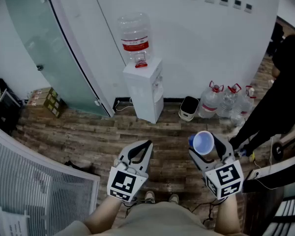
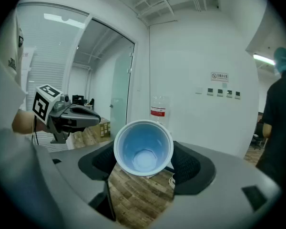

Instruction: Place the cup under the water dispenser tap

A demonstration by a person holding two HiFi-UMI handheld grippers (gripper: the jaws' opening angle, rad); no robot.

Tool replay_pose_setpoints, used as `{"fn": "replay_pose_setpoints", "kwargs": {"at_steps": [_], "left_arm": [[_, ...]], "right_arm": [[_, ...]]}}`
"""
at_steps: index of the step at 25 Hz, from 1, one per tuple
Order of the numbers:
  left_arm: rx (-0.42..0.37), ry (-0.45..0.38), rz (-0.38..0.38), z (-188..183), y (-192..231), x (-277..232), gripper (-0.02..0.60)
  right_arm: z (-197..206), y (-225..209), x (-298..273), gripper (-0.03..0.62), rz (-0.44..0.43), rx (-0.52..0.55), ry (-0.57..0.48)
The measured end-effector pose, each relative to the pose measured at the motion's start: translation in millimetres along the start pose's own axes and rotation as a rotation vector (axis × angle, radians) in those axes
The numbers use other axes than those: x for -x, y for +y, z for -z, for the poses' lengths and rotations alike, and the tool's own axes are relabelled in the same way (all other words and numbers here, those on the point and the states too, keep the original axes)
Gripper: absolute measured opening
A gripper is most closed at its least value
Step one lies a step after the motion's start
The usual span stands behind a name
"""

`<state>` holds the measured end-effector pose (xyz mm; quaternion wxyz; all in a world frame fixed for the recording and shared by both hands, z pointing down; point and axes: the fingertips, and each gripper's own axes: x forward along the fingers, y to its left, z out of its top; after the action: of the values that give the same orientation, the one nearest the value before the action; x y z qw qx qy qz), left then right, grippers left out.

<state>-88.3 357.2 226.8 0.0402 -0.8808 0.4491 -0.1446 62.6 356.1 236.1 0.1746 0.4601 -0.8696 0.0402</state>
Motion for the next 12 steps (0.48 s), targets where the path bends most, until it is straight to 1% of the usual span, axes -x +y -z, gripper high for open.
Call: {"fn": "replay_pose_setpoints", "kwargs": {"at_steps": [7,12], "left_arm": [[0.008,-0.003,0.010,-1.3,-6.3,-4.6,0.006],[0.005,-0.006,0.011,-3.5,-14.2,-16.4,0.006]], "right_arm": [[3.0,-10.8,7.0,0.361,0.015,-0.035,0.008],[14.0,-26.5,14.3,0.362,0.033,-0.023,0.032]]}}
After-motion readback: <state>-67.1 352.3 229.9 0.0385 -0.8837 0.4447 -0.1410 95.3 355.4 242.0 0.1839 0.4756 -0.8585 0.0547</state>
